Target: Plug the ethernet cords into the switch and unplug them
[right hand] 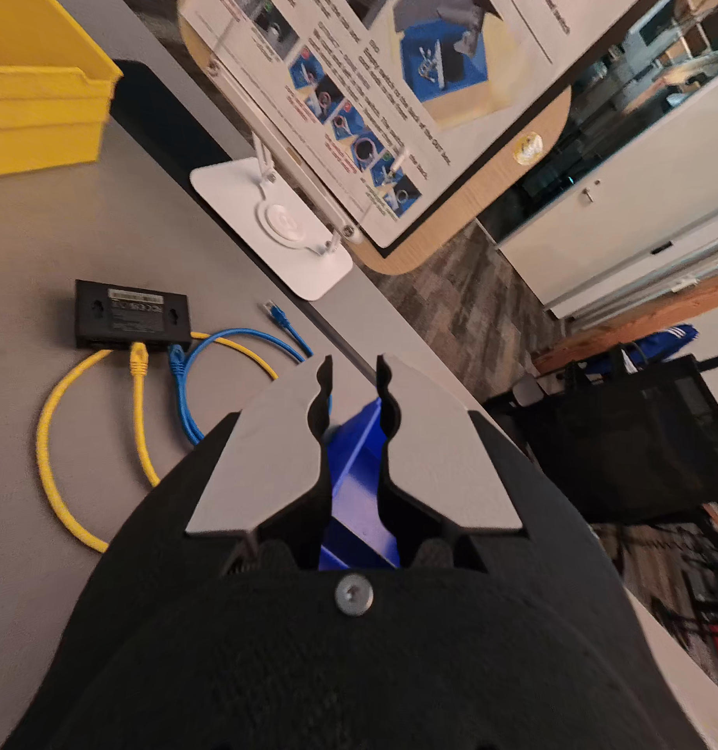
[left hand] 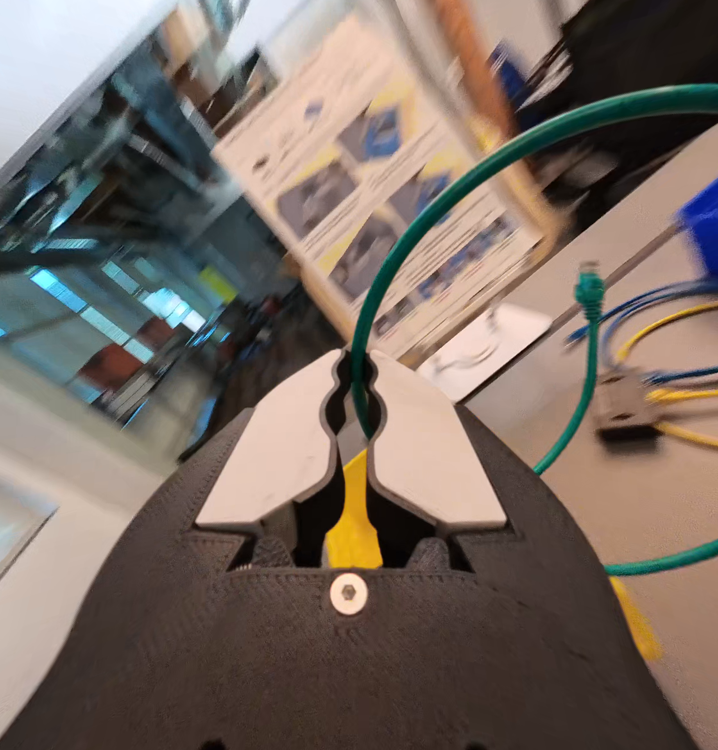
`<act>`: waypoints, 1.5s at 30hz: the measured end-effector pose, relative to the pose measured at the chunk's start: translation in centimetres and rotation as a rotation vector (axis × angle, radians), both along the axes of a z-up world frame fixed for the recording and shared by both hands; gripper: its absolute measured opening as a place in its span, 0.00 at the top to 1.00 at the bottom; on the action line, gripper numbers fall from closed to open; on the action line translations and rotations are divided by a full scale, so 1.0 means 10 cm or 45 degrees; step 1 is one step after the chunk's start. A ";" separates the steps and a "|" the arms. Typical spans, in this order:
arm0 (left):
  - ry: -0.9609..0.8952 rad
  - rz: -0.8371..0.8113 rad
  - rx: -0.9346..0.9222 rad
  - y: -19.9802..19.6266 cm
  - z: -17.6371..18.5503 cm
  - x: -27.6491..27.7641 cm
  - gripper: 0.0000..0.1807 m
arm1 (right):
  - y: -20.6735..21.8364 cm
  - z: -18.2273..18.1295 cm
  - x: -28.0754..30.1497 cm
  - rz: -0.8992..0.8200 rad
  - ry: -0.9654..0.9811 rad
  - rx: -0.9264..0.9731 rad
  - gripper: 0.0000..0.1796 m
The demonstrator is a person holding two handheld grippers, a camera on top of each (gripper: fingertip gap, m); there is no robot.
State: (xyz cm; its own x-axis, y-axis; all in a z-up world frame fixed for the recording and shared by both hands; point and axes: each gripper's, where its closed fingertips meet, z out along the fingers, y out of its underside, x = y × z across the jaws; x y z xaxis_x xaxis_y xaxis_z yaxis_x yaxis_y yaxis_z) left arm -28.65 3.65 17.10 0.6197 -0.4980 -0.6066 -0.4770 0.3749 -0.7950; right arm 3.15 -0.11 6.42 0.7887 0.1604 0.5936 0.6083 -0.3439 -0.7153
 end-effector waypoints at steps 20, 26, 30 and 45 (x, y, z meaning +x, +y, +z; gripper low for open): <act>-0.697 -0.860 -0.703 -0.19 -0.13 1.06 0.97 | -0.43 0.28 -1.13 0.976 0.102 0.260 0.87; -0.807 -0.804 -0.685 -0.05 -0.07 0.90 0.97 | -0.69 0.40 -1.28 1.180 0.249 0.258 0.85; -0.844 -0.808 -0.672 -0.05 -0.03 0.88 0.97 | -0.93 0.55 -1.47 1.374 0.450 0.251 0.82; -0.749 -0.849 -0.789 -0.11 -0.30 1.27 0.97 | -1.17 0.90 -1.69 1.570 0.919 0.240 0.97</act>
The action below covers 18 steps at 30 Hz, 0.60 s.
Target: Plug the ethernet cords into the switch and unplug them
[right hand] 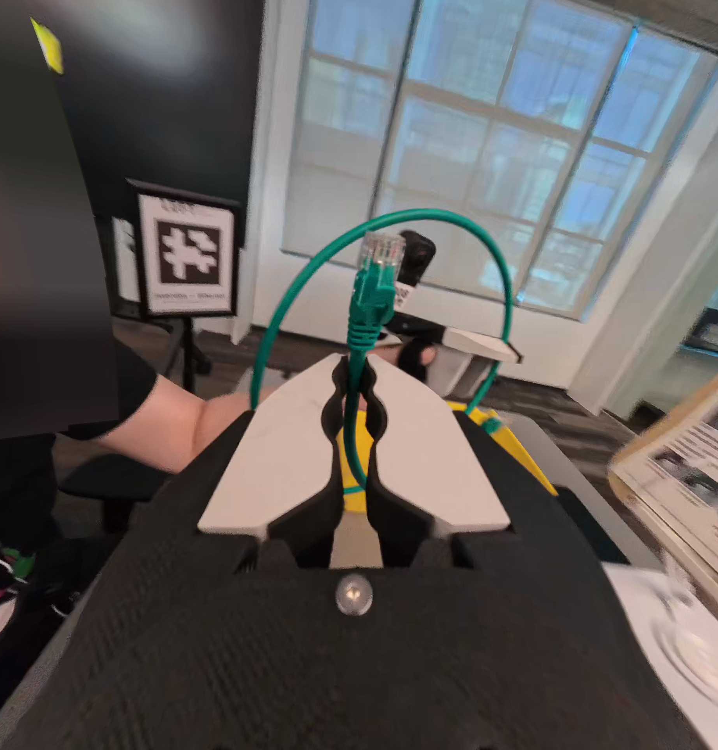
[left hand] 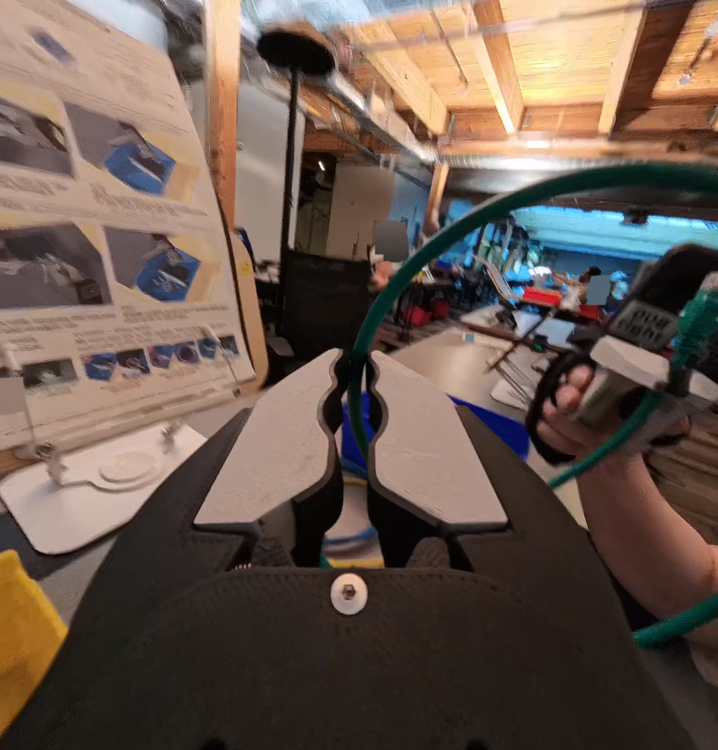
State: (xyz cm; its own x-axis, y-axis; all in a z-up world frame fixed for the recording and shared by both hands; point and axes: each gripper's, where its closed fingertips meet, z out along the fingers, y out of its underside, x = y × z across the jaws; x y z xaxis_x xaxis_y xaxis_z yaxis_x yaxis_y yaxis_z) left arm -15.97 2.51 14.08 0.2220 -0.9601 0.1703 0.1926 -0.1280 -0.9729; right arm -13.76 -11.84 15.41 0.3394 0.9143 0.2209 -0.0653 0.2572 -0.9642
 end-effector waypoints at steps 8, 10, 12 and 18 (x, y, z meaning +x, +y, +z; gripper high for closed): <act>0.205 -0.118 -0.154 0.13 -0.22 -0.09 0.66 | 0.28 -0.15 0.52 -0.637 -0.462 0.069 0.97; 0.184 -0.099 -0.071 0.09 -0.09 -0.24 0.65 | 0.33 -0.21 0.63 -0.749 -0.564 0.069 0.97; 0.206 -0.170 -0.009 -0.07 -0.02 -0.31 0.64 | 0.34 -0.31 0.67 -0.775 -0.676 0.046 0.97; 0.197 -0.440 0.324 -0.98 0.13 0.08 0.67 | 0.30 -0.60 0.48 -0.666 -0.855 -0.017 0.97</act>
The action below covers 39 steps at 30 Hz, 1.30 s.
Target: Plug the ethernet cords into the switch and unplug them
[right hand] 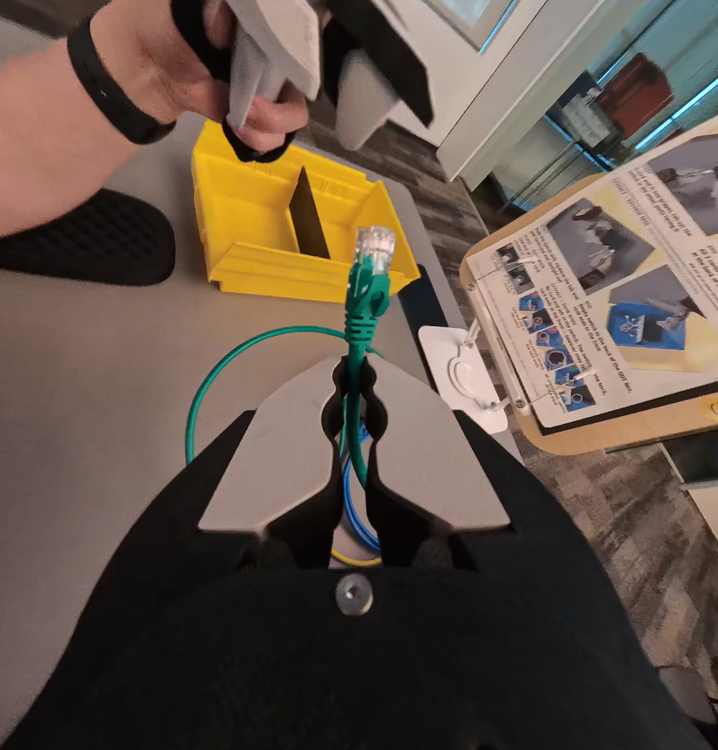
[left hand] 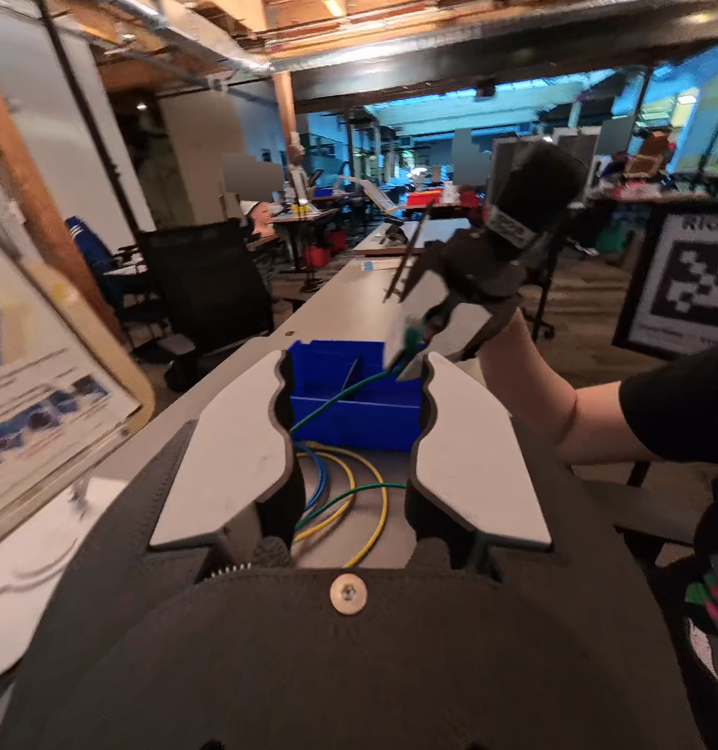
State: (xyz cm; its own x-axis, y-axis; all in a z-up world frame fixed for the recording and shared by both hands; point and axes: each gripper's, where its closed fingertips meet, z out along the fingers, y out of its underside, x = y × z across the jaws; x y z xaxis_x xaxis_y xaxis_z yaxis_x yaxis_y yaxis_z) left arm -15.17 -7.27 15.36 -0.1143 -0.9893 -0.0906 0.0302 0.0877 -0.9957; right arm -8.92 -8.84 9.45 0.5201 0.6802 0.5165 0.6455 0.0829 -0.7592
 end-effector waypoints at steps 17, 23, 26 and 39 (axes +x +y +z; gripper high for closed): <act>0.094 0.112 0.132 -0.05 -0.27 0.43 0.94 | 0.14 0.14 -0.02 -0.076 -0.018 0.238 0.89; -0.098 0.135 -0.019 0.11 -0.01 0.22 0.94 | -0.33 0.05 -0.67 0.519 0.512 -0.366 0.99; -0.149 0.102 -0.021 0.06 0.07 0.17 0.94 | 0.15 0.02 -0.79 0.407 0.783 -0.285 0.83; -0.055 -0.122 -0.081 -0.20 -0.04 0.26 0.94 | -0.03 0.53 -0.45 0.896 1.586 -0.131 0.90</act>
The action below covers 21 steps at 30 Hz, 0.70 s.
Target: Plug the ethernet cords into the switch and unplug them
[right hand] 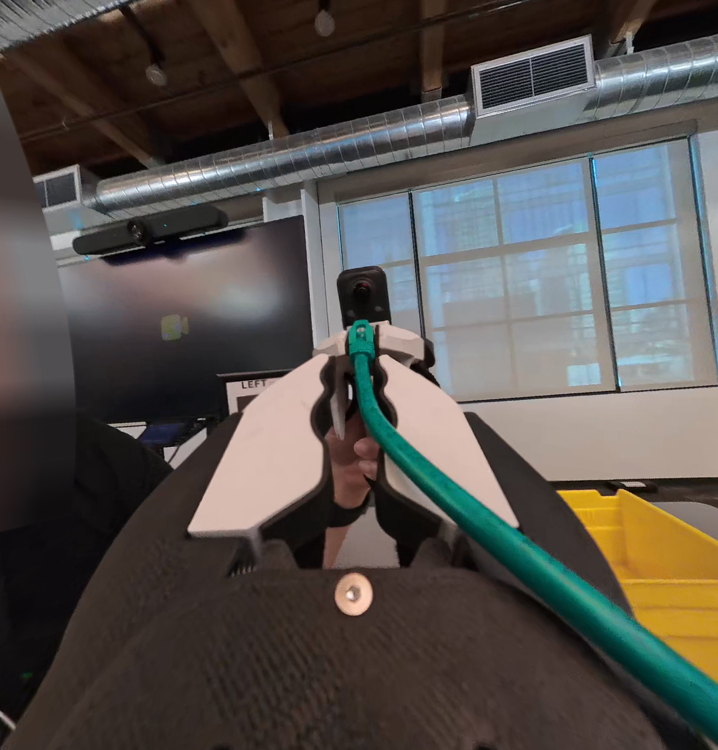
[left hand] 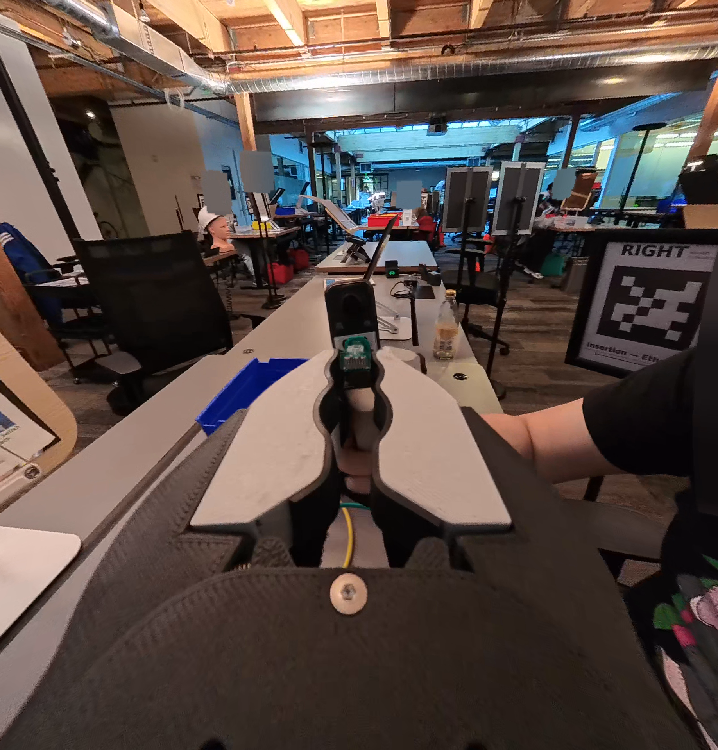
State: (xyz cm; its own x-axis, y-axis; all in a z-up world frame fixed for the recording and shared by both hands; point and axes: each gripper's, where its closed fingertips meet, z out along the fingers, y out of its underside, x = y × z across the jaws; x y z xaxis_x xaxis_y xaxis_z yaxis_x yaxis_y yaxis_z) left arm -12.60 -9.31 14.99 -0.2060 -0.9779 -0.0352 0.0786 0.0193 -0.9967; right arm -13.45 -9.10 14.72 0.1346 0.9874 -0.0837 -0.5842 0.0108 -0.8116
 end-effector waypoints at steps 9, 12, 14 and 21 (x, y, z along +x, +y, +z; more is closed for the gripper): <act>0.031 0.005 0.002 0.01 -0.03 0.00 0.94 | 0.01 0.00 0.06 -0.060 -0.023 0.043 0.91; 0.041 0.001 0.004 0.01 -0.04 0.00 0.94 | 0.02 -0.02 0.04 -0.067 -0.063 0.053 0.92; 0.054 0.005 0.013 0.01 -0.06 0.00 0.94 | 0.02 -0.03 0.04 -0.057 -0.083 0.044 0.91; 0.079 -0.013 -0.006 0.01 -0.08 0.01 0.94 | 0.03 -0.04 0.05 -0.125 -0.109 0.088 0.94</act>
State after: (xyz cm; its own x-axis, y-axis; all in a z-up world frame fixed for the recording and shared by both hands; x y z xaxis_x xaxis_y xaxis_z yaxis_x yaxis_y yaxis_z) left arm -12.50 -9.25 14.16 -0.2180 -0.9758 -0.0177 0.0169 0.0144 -0.9998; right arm -12.91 -8.78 14.33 0.2342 0.9722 0.0002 -0.5063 0.1221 -0.8537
